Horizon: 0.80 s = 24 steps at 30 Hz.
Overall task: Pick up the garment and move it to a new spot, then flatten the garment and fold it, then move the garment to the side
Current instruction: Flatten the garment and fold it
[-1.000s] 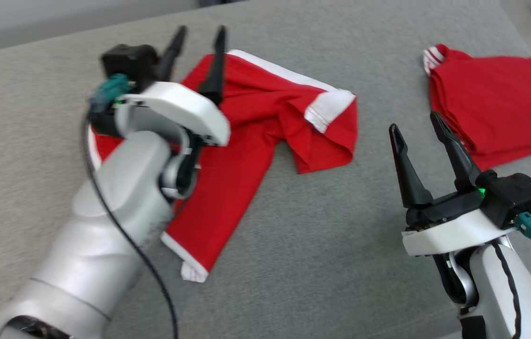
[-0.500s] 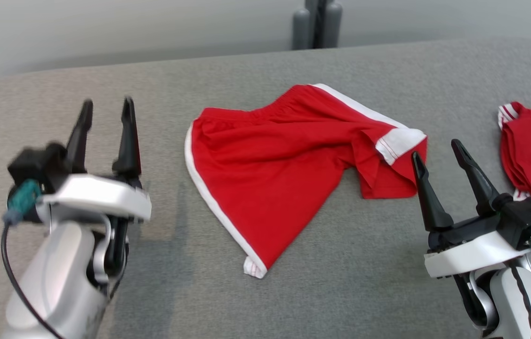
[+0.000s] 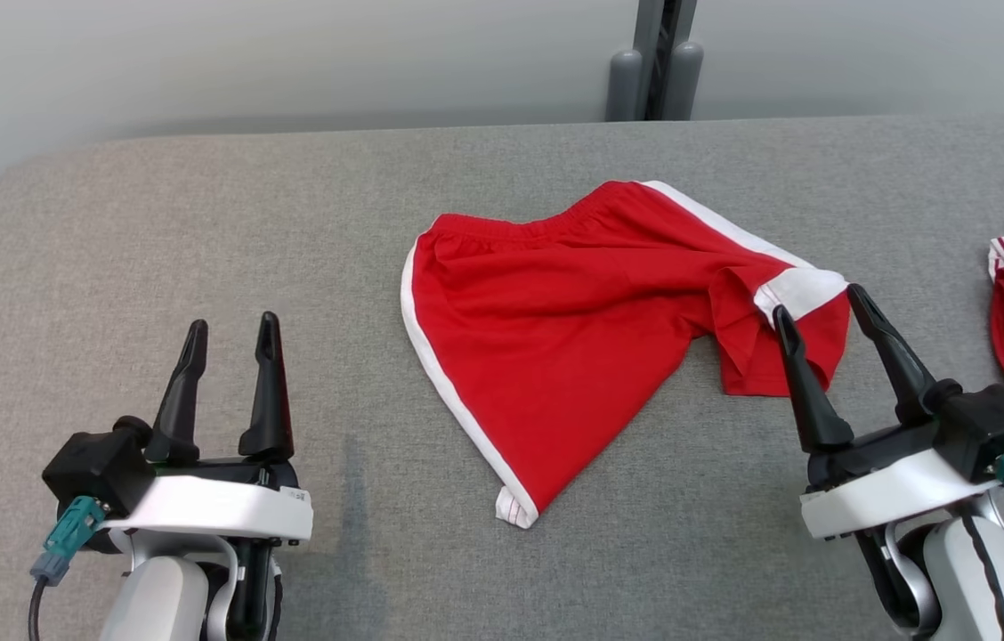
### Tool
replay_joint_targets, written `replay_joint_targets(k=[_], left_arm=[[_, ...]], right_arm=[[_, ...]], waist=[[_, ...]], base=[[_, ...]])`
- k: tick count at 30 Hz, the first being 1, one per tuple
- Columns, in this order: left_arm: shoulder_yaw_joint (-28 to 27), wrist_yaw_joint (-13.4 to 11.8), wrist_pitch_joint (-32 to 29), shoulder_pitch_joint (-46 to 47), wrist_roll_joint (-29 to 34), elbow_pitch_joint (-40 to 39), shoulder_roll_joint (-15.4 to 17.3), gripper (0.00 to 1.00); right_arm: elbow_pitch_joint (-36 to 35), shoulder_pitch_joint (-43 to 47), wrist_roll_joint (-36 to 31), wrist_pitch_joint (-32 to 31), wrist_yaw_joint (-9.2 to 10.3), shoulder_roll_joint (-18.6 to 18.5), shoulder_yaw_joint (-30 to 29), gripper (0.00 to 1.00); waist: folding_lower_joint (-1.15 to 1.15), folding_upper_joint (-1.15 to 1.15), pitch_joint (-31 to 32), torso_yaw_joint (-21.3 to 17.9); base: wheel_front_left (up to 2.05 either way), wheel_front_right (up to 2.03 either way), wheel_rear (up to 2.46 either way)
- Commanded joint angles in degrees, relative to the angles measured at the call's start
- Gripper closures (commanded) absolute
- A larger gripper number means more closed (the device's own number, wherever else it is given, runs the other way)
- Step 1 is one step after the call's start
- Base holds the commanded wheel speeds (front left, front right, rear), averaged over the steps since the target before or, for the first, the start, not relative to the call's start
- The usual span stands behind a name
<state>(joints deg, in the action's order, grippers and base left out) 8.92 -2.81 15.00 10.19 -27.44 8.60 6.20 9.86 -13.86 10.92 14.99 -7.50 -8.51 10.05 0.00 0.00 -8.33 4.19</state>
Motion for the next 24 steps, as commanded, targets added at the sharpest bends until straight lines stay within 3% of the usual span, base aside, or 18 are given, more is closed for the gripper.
replay_joint_targets(k=[1,10,16,24], left_arm=[[-1.2,0.8,0.2,-0.4,1.0,0.3,-0.6,0.00],[-1.2,3.1,0.2,1.5,5.1,2.2,-2.6,0.00],[1.4,4.1,0.2,3.3,2.8,3.8,-3.2,0.00],[8.5,1.6,0.2,5.0,-2.3,3.3,-3.2,0.00]], right_arm=[[0.6,-1.2,0.7,0.3,0.02,-0.2,-0.3,0.00],[8.6,-11.5,2.5,-3.8,0.02,-4.8,3.3,0.00],[16.9,-21.0,7.2,-10.1,0.02,-11.9,8.6,0.00],[25.6,-30.0,17.1,-17.2,0.02,-21.2,16.4,0.00]], waist=[[0.00,0.00,-0.5,0.4],[0.00,0.00,-4.1,4.4],[0.00,0.00,-7.4,9.7],[0.00,0.00,-10.8,16.8]], base=[[0.00,0.00,0.00],[0.00,0.00,0.00],[0.00,0.00,0.00],[0.00,0.00,0.00]])
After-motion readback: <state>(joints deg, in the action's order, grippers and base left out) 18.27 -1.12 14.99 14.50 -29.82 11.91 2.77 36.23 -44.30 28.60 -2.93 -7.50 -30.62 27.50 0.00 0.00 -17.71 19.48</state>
